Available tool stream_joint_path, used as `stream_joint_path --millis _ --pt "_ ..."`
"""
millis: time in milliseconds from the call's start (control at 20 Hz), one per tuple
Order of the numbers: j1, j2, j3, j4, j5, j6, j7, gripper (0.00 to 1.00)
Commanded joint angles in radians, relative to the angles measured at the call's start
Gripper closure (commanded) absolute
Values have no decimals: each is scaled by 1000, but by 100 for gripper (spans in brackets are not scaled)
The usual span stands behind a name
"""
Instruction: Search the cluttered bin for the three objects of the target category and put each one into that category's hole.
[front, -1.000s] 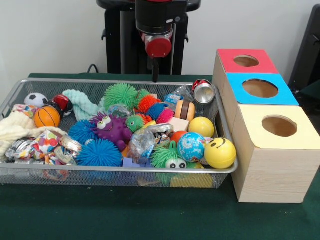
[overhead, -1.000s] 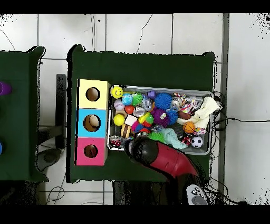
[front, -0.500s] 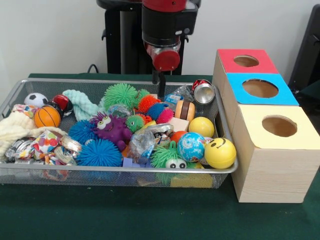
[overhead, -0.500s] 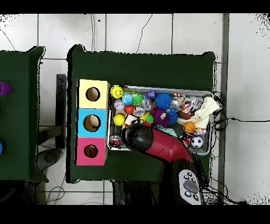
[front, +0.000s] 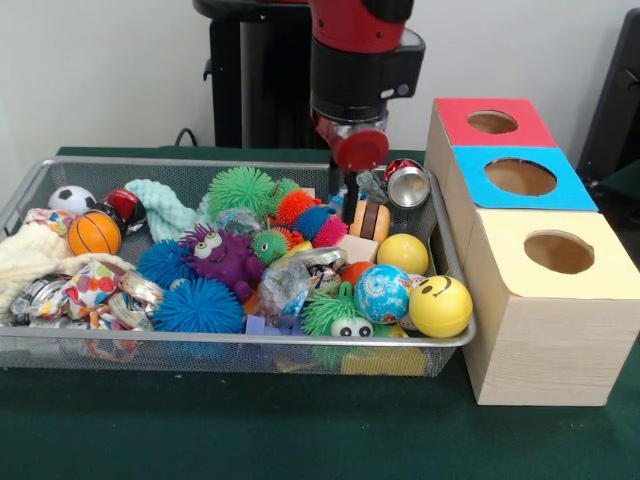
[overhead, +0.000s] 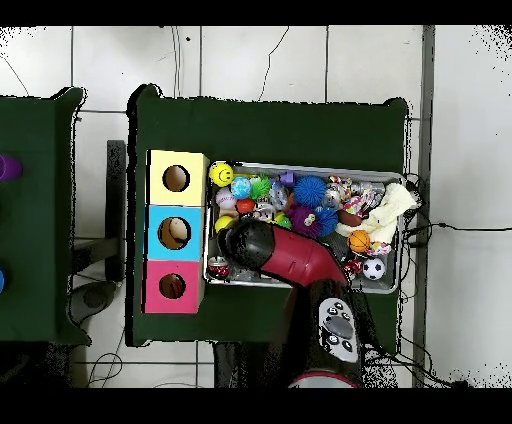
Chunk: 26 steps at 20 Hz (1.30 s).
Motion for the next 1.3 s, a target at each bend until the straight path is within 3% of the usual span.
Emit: stream_joint_path --millis 50,700,800,1150,1300 --pt "21 124 2 -42 45 -82 168 0" --pt "0 268 34 27 9 -379 137 0" --pt "-20 280 51 33 2 -397 121 0" --pt "21 299 28 25 29 -409 132 0" --pt "-13 322 43 26 0 -460 111 0"
